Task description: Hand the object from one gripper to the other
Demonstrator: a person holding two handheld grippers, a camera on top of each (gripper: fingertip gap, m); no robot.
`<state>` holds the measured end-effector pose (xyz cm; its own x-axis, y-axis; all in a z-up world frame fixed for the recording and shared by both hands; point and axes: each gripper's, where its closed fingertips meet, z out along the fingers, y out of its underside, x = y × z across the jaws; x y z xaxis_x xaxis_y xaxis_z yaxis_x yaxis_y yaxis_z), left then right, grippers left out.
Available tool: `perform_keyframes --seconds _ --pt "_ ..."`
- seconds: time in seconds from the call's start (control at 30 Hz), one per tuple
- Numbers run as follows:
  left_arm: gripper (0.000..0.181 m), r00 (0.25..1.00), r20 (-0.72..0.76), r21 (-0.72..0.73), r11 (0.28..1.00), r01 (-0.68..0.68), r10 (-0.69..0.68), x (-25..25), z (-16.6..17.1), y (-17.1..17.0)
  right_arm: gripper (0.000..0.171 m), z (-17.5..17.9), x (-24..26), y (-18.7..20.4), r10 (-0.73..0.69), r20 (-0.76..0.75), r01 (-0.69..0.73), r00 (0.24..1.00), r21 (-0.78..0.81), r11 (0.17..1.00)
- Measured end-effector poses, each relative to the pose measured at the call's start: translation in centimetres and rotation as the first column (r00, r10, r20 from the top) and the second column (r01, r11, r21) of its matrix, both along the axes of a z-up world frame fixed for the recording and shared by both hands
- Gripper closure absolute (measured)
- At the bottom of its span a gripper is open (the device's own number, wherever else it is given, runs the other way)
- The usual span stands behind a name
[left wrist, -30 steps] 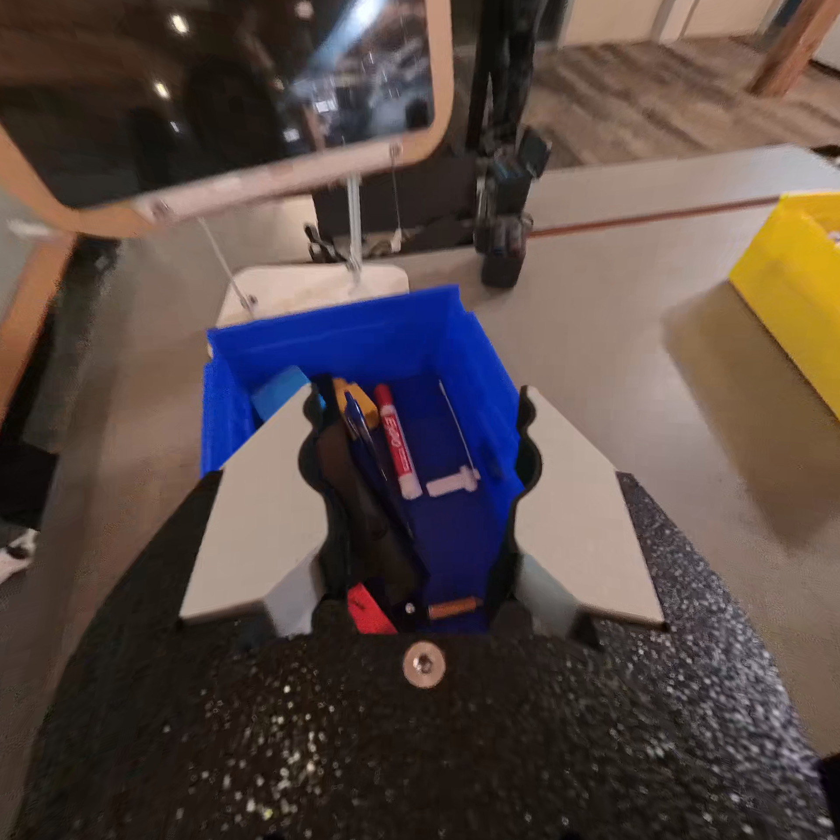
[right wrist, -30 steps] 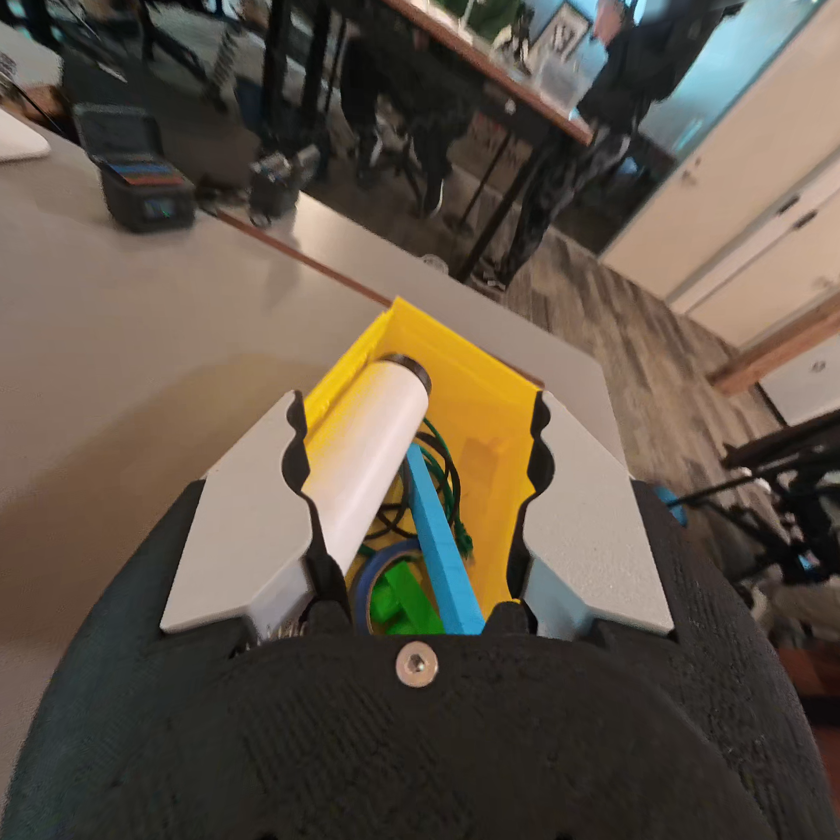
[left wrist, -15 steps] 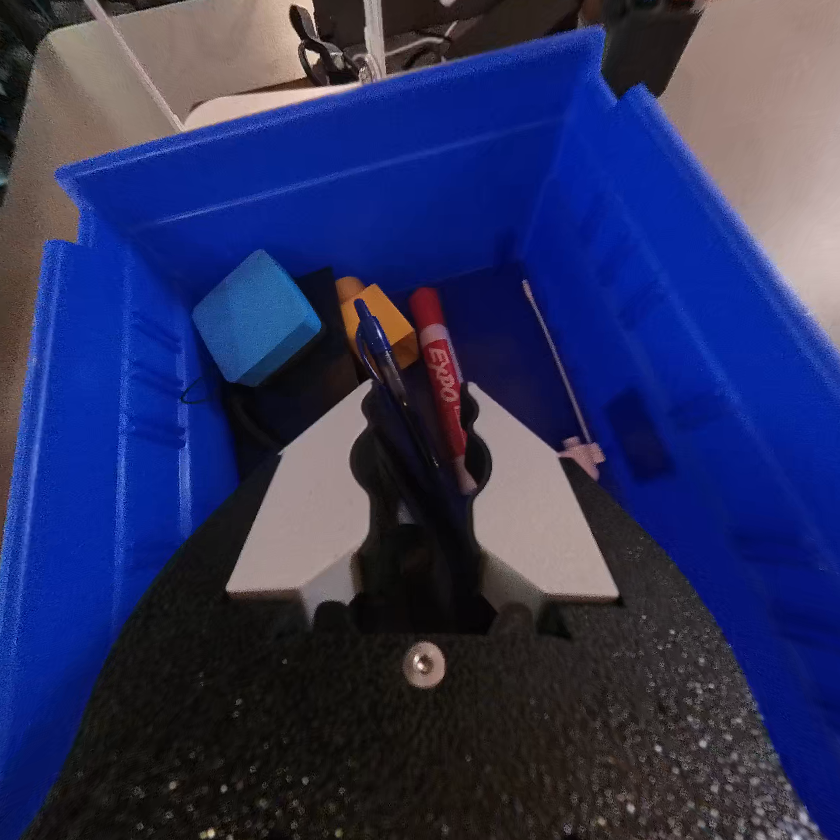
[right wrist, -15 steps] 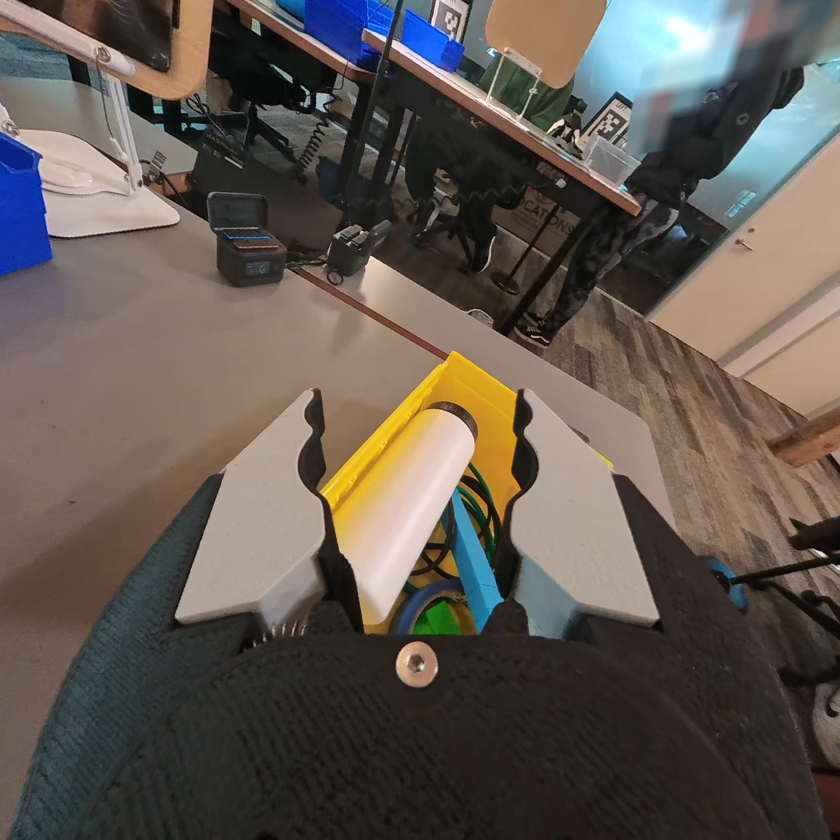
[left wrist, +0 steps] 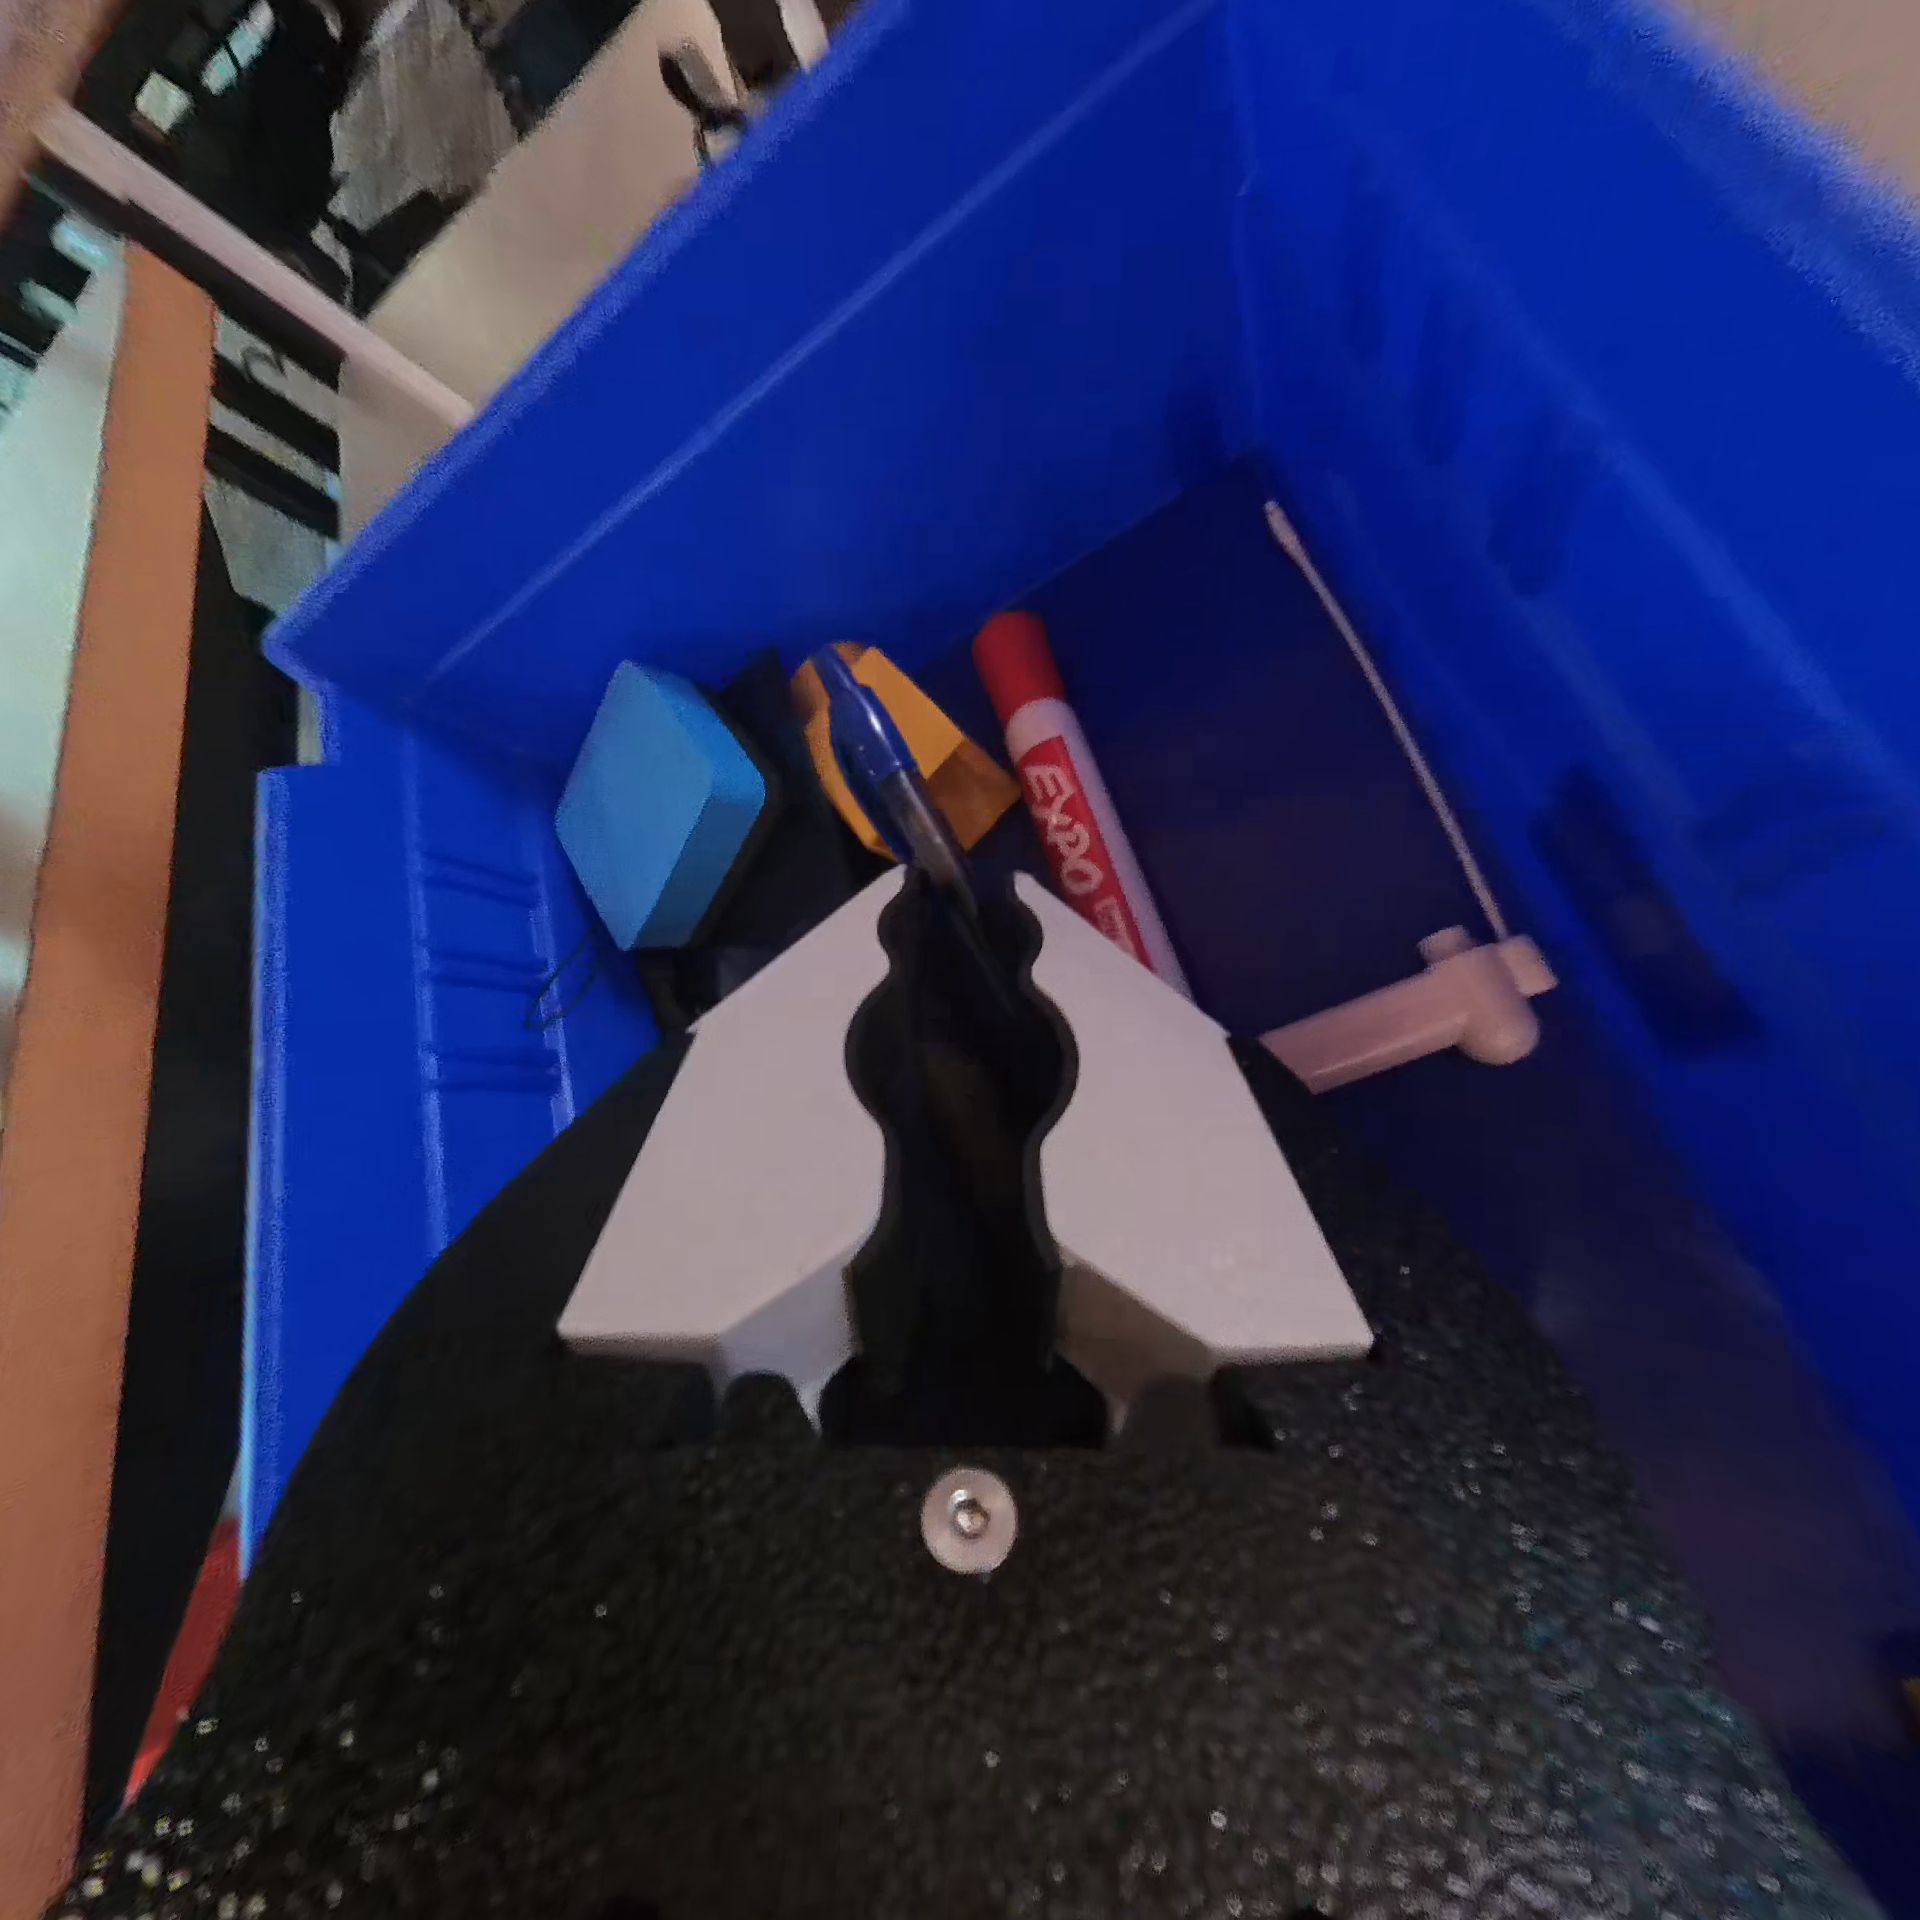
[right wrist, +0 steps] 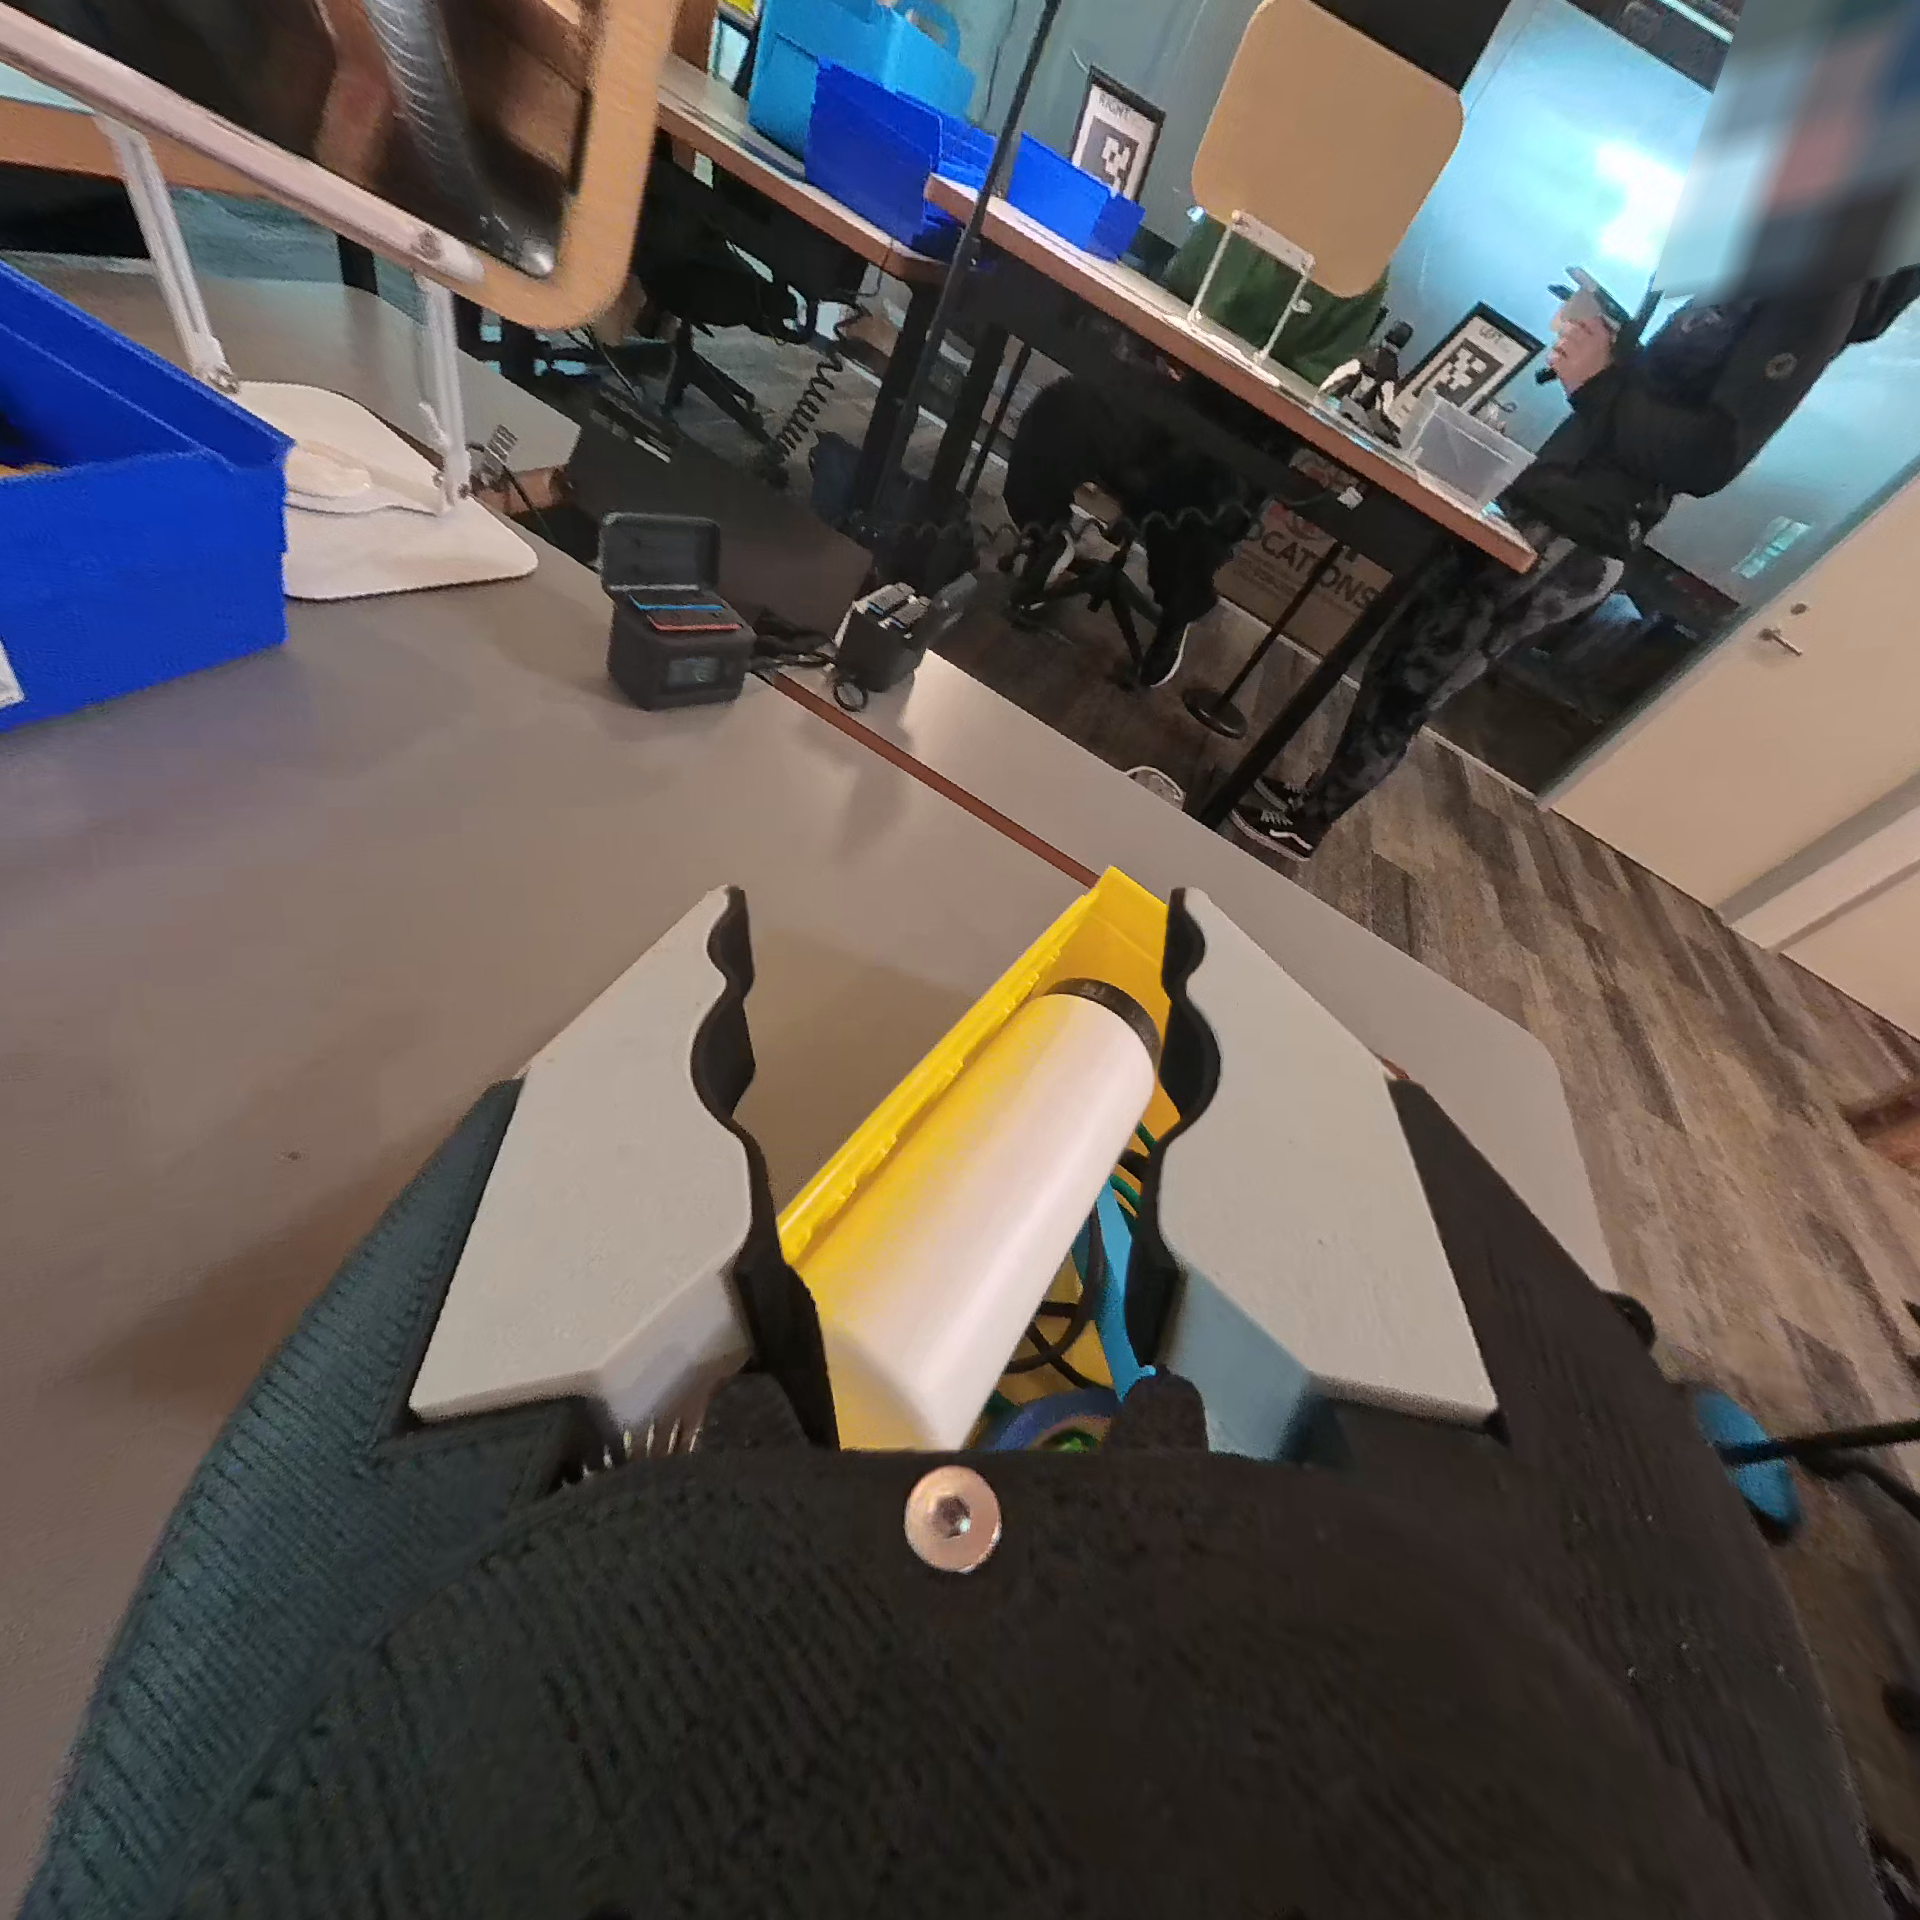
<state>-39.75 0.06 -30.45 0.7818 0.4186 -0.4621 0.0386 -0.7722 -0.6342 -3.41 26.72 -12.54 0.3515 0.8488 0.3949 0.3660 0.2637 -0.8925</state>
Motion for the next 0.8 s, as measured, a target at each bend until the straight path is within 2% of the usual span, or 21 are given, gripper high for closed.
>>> perform_keyframes --seconds 0.13,0.23,0.3,0.37,0.43,0.5,0.6,0.73,0.8 --pt "0.173 0.998 -0.044 0.146 0.988 0.05 -0.044 0.4 3.1 0.4 0.093 0.4 -0.6 -1.3 0.047 -0.01 -0.047 0.999 0.011 0.999" --pt "0.173 0.994 -0.043 0.327 0.939 0.11 -0.101 1.5 6.8 0.8 0.095 0.9 -1.2 -2.8 0.107 -0.03 -0.106 0.994 0.028 0.994" --pt "0.174 0.978 -0.021 0.483 0.854 0.192 -0.208 3.5 9.8 1.7 0.095 1.1 -1.7 -4.1 0.164 -0.039 -0.163 0.986 0.034 0.986" --pt "0.174 0.932 0.011 0.63 0.726 0.274 -0.362 6.5 13.1 2.7 0.097 1.5 -2.3 -6.0 0.24 -0.06 -0.237 0.969 0.046 0.97" --pt "0.174 0.853 0.016 0.748 0.572 0.336 -0.521 10.2 16.6 3.4 0.102 1.8 -3.0 -8.8 0.359 -0.087 -0.357 0.929 0.034 0.933" --pt "0.174 0.742 -0.01 0.826 0.413 0.383 -0.67 14.2 19.7 3.8 0.11 2.4 -3.6 -11.8 0.467 -0.156 -0.474 0.87 -0.006 0.881" --pt "0.174 0.555 -0.048 0.887 0.221 0.406 -0.83 20.0 22.6 4.1 0.119 3.8 -4.0 -15.8 0.584 -0.304 -0.626 0.753 -0.055 0.778" --pt "0.174 0.302 -0.093 0.94 0.016 0.34 -0.949 26.3 24.6 4.3 0.122 3.3 -4.3 -20.3 0.685 -0.371 -0.775 0.627 -0.202 0.599" --pt "0.174 0.234 -0.12 0.949 -0.042 0.312 -0.965 28.4 24.8 4.6 0.122 2.7 -4.5 -21.9 0.707 -0.398 -0.812 0.584 -0.274 0.516"
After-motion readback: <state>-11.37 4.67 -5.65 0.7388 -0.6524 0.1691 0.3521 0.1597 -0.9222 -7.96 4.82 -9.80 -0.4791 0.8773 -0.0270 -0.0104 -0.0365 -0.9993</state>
